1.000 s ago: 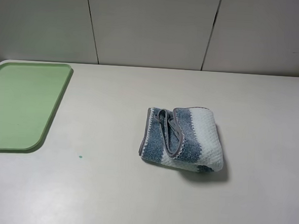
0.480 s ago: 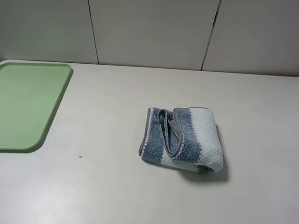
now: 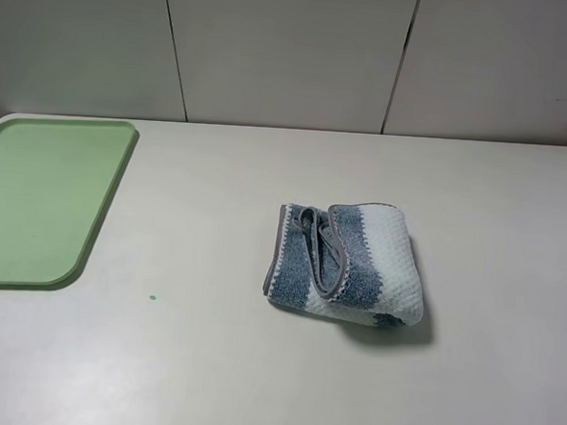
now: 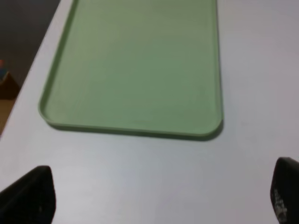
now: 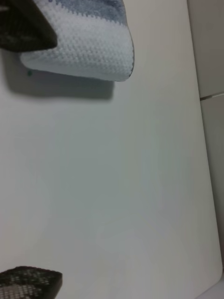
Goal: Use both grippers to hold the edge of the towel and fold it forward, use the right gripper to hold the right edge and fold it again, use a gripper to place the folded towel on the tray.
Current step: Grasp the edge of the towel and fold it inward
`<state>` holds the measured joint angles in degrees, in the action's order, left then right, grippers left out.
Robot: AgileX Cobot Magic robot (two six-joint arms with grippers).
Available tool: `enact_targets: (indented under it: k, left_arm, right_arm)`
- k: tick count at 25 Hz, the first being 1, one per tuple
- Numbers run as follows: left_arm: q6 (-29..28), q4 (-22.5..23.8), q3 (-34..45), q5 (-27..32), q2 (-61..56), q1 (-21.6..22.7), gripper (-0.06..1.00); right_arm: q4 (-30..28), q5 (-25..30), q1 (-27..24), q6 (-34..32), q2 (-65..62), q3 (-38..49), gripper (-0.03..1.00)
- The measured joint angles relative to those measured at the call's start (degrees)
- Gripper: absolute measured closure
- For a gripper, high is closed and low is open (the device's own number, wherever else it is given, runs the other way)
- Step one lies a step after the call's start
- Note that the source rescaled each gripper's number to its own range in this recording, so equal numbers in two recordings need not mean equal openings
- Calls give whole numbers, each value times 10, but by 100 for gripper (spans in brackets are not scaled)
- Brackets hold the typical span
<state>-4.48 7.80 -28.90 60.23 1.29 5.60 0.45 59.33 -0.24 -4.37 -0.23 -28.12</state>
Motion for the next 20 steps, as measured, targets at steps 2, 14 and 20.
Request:
enact_targets:
  k: [2, 14, 20]
  left_arm:
    - [0, 21, 0, -4, 0, 0, 4]
    - [0, 40, -1, -28, 0, 0, 4]
    - [0, 37, -1, -29, 2, 0, 4]
  right_arm:
    - [0, 0, 0, 0, 0, 0, -3]
    - [0, 0, 0, 0, 0, 0, -3]
    - [0, 0, 0, 0, 0, 0, -3]
